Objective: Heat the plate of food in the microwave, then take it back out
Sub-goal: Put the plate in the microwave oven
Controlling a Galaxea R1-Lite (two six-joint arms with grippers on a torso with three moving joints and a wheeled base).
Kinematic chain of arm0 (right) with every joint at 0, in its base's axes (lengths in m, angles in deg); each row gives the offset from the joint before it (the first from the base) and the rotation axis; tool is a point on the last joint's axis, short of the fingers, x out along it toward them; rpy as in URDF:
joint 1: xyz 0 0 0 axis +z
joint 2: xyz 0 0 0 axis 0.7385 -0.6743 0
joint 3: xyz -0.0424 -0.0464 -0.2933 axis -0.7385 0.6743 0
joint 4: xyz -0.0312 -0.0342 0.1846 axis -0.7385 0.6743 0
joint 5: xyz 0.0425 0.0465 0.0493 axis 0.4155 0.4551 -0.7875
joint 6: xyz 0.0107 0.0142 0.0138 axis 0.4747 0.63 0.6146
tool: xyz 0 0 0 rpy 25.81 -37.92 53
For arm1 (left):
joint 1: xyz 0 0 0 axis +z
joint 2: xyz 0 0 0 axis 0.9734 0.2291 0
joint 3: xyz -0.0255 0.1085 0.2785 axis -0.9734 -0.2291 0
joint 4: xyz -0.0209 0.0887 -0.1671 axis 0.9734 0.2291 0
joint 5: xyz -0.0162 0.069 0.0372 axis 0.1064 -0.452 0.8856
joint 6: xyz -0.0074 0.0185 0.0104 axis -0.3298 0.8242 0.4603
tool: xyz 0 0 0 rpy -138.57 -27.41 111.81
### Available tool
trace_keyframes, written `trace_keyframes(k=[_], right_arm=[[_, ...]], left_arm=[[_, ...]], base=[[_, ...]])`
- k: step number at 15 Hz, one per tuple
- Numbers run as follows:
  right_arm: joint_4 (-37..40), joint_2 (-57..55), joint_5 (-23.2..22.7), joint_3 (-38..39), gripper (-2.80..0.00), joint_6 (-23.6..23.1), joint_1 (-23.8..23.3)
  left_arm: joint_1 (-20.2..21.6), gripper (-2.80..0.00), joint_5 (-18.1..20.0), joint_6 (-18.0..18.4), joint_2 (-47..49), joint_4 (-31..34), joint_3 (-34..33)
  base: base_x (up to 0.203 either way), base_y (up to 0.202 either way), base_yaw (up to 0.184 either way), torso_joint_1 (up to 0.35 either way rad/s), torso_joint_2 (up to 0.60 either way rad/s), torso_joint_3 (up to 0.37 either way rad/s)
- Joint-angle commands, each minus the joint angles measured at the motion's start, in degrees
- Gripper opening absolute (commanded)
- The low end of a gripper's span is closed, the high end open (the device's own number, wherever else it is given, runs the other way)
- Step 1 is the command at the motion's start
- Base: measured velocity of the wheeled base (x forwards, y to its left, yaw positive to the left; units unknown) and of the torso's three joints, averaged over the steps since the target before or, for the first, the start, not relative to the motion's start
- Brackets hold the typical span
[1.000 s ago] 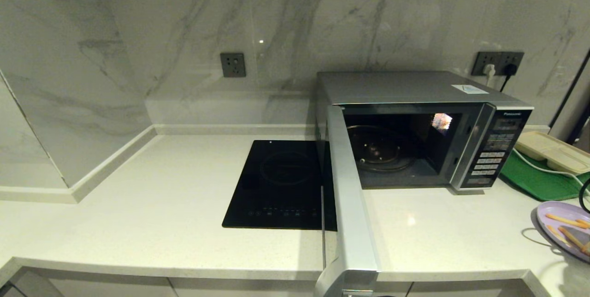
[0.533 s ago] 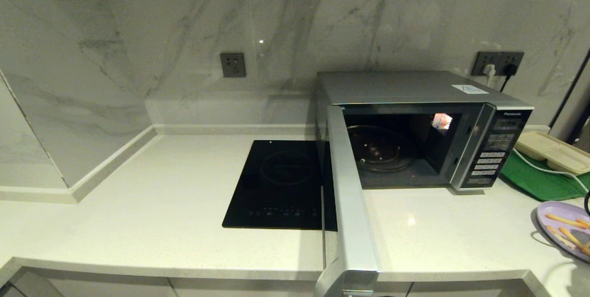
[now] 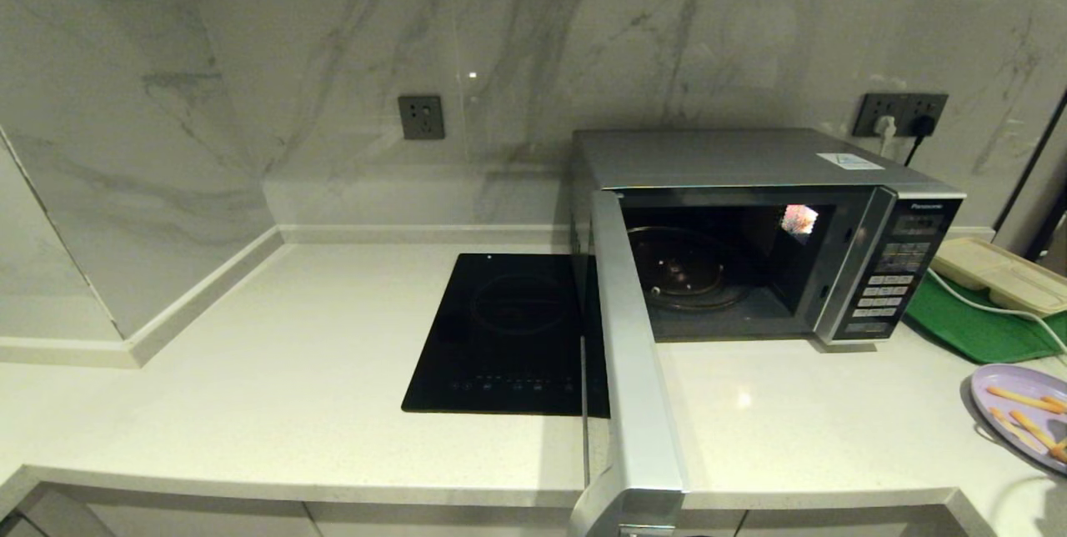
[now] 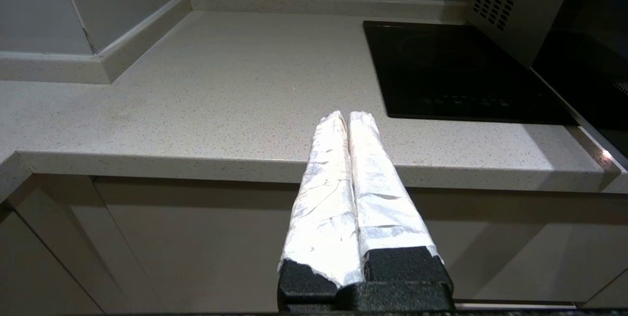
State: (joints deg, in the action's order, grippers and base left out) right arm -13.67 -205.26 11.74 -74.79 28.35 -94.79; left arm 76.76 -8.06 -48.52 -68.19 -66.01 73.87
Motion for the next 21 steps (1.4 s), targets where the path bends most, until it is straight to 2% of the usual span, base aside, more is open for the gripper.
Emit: trace_keyframes(k=[1,14,18,21], right_arm=[[-0.9,-1.2,0.1,0.3,0.0,0.3,-0.3],[-1.0,-1.9,-0.5,-1.1,0.0,1.2,-0.3],[-0.7,-1.3,-3.8,-3.6,0.0,4.2,-0.3],[0.1,-0.1,-4.5,-5.3,0.0,4.4,-0.1]], left_arm=[[0.0,-2.8,0.0,0.0,0.0,0.0,0.0],[0.0,-2.8,0.0,0.0,0.0,0.0,0.0],[0.0,-2.8,0.0,0.0,0.0,0.0,0.1],[0.0,-2.8,-0.1,0.0,0.0,0.0,0.0]], base=[[0.0,0.0,0.0,0.0,0.0,0.0],[0.0,0.0,0.0,0.0,0.0,0.0],[0.0,0.0,0.0,0.0,0.0,0.0],[0.0,0.0,0.0,0.0,0.0,0.0]])
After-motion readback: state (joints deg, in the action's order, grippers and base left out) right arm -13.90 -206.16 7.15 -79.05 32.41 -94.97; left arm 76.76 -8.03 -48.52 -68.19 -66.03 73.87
